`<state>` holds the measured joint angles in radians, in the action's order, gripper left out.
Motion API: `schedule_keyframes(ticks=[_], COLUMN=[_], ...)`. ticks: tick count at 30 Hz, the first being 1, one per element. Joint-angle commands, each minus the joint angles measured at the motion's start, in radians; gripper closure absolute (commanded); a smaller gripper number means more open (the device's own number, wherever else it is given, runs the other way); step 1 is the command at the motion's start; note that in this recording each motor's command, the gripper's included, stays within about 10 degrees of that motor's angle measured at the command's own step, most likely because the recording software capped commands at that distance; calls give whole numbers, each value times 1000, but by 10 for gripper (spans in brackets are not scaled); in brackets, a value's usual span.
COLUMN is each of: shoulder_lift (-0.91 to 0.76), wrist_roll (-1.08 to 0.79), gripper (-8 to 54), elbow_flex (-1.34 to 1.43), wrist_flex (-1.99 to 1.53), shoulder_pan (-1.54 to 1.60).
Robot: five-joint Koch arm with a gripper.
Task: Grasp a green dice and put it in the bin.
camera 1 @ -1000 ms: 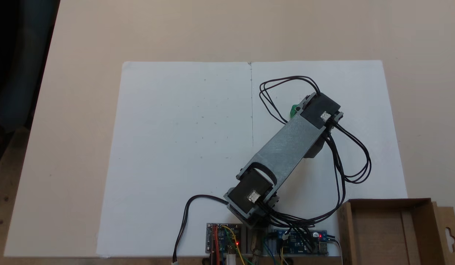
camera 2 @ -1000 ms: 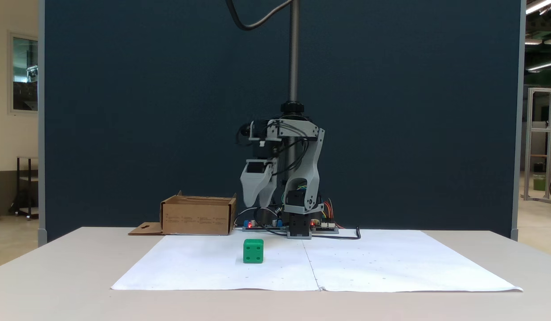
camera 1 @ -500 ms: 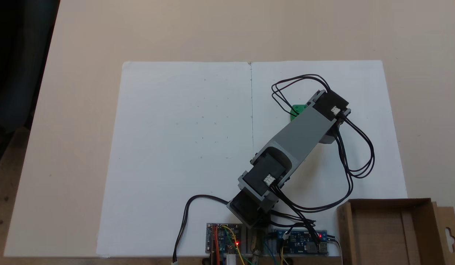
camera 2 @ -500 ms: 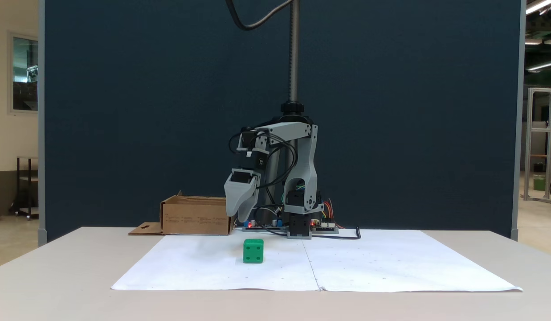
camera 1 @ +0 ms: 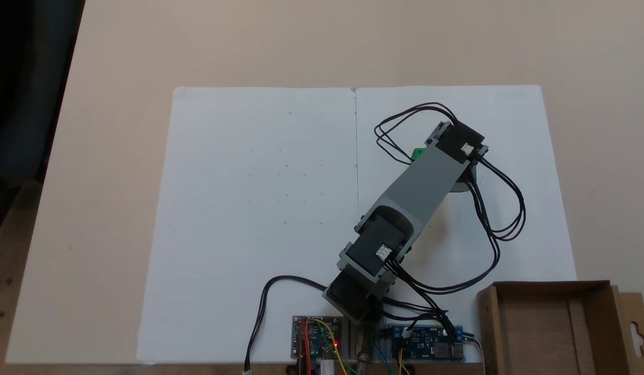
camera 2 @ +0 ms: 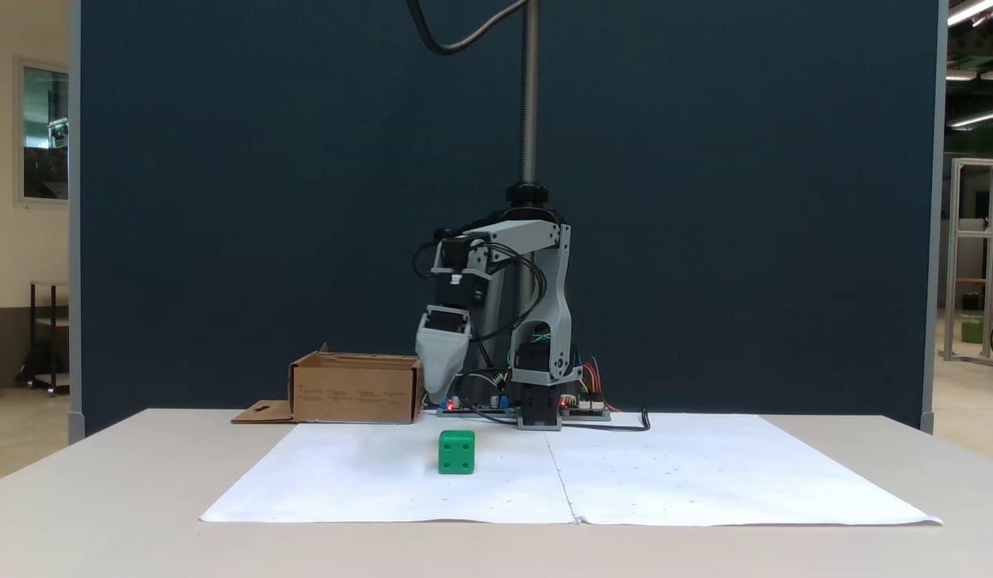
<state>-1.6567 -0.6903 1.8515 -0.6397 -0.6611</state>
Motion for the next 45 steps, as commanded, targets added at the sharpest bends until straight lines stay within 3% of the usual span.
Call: schedule_keyframes(ticks=[1, 5, 21, 45], shoulder_lift=[-63, -95, -126, 190], wrist_roll=[-92, -48, 459, 394], gripper=[-17, -17, 2, -11], elbow_flex=[9, 29, 23, -225], wrist_flex=[32, -18, -259, -316], shoulder_pan=[28, 81, 169, 218])
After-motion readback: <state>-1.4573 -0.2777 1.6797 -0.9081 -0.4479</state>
